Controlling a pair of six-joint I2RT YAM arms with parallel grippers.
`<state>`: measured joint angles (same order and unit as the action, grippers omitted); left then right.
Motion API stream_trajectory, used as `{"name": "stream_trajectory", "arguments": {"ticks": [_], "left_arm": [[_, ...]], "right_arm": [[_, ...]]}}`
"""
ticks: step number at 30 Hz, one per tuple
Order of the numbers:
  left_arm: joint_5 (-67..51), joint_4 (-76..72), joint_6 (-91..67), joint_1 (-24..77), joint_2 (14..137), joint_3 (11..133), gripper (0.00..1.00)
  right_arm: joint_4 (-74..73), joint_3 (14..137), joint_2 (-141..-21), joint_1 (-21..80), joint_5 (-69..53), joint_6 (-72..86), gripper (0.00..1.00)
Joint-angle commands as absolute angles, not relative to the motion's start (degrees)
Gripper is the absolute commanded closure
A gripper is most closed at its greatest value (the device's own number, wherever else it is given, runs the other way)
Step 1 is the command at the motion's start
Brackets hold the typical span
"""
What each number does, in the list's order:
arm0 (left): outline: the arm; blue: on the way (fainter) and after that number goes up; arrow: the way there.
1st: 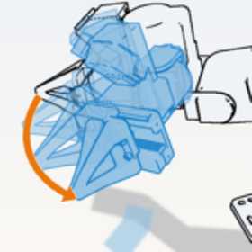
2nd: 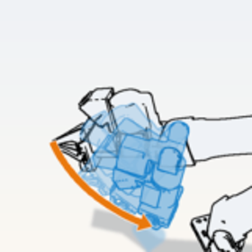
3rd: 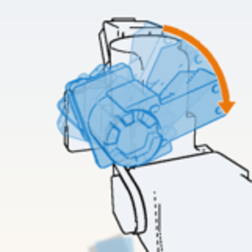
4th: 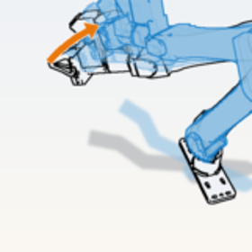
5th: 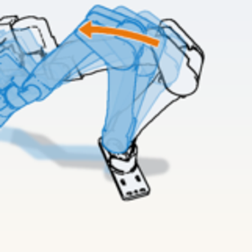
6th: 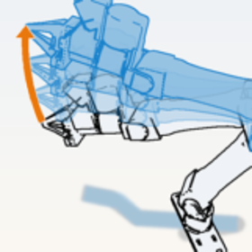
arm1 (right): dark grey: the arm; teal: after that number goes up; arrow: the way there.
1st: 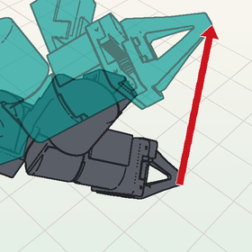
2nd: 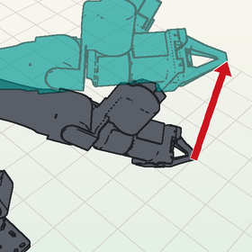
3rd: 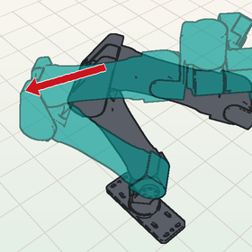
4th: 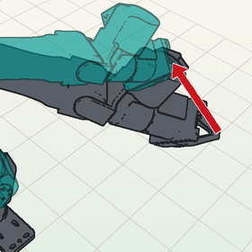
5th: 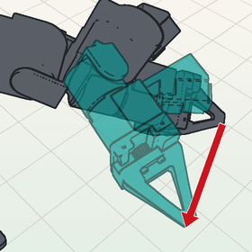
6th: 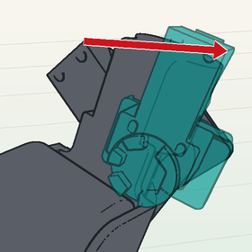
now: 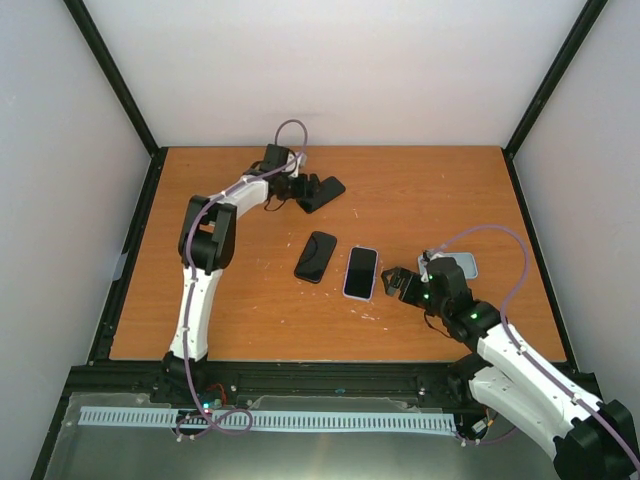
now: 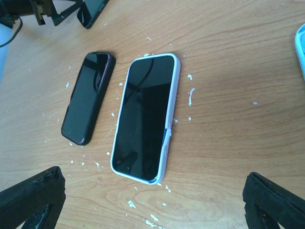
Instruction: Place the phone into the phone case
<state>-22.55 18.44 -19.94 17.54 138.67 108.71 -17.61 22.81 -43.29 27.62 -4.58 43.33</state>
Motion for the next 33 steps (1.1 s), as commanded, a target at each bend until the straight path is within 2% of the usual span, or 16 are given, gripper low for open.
{"name": "stream_trajectory", "arguments": {"ticks": [1, 12, 19, 33], "left_arm": [[-21.33, 19.99, -18.34, 20.89, 137.28, 105.85, 0.11], [-6.12, 24.52, -17.76, 25.95, 136.84, 105.43, 0.15], [-0.19, 26.00, -15.96, 29.08, 137.58, 107.57, 0.11], [2.73, 30.14, -13.31, 29.44, 143.64, 114.92, 0.08]], "right_arm": [[-21.35, 23.62, -42.17, 27.45, -3.36, 42.04, 0.00], [-22.81, 21.31, -37.86, 27.43, -3.98, 42.89, 0.00], [-23.44, 21.29, -36.15, 27.41, -3.69, 42.88, 0.00], [-22.69, 20.24, -35.47, 27.36, -2.98, 44.47, 0.00]]}}
